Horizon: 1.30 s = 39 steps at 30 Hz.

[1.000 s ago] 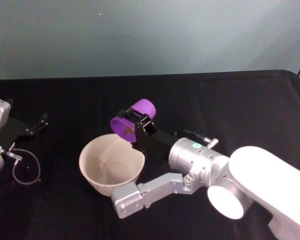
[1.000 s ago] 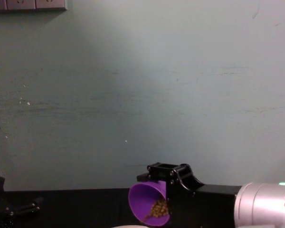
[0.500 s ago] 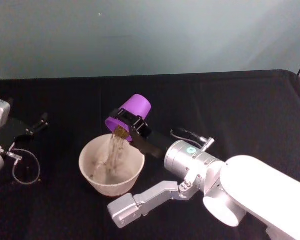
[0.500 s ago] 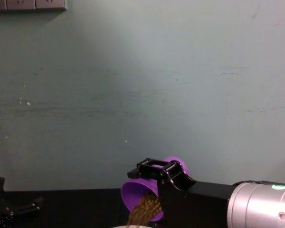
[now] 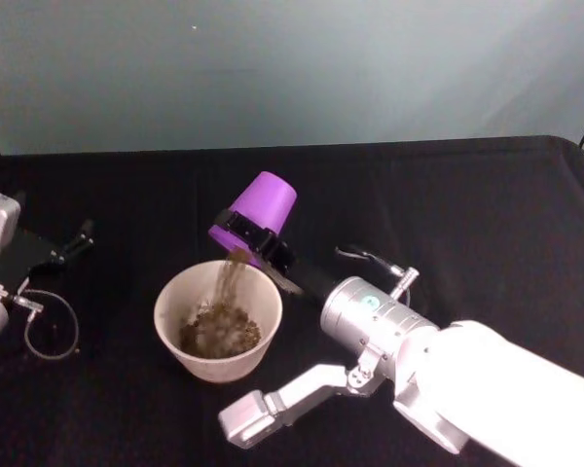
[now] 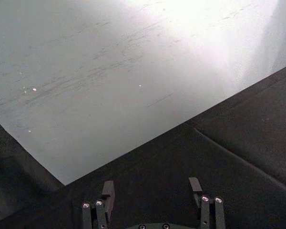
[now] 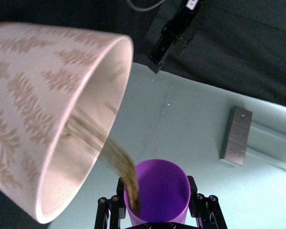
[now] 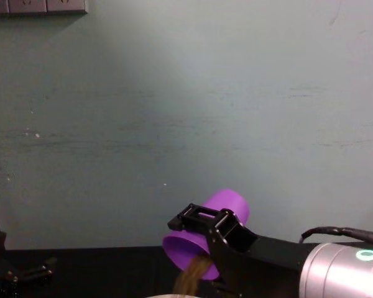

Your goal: Pick up the cup and pour the mung beans from the cup into the bowl.

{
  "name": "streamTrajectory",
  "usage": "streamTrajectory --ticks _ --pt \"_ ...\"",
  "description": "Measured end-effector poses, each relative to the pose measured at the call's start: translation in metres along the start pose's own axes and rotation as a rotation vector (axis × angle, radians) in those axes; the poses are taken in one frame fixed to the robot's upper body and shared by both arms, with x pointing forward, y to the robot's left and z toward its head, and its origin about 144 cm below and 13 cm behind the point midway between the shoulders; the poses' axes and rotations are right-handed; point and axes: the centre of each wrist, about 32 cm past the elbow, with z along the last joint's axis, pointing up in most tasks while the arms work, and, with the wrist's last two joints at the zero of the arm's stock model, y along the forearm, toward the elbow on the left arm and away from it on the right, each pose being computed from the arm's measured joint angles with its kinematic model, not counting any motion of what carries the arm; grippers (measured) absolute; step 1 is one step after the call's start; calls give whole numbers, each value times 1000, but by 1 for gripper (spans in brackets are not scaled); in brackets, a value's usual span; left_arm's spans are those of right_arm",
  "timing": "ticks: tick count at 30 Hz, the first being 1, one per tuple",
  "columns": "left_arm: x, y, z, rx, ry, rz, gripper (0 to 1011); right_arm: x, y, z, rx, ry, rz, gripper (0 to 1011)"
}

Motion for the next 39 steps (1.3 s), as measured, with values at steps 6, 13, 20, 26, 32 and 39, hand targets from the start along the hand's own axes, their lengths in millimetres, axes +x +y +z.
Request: streamTrajectory --ticks 6,13,20,26,32,39 --pt "0 0 0 0 0 0 1012 -5 -1 2 -30 -112 -28 728" --pt "0 0 0 0 0 0 1011 -11 -2 4 -58 -214 -57 728" --pt "0 0 0 0 0 0 1011 -14 -2 3 -77 -249 -72 728" --pt "0 0 0 0 0 0 1011 -8 -5 -7 -49 -78 -62 728" --pt "0 0 0 0 0 0 1011 -3 -18 -36 10 252 -75 728" --pt "0 0 0 0 0 0 1011 -14 -41 -75 47 655 -89 728"
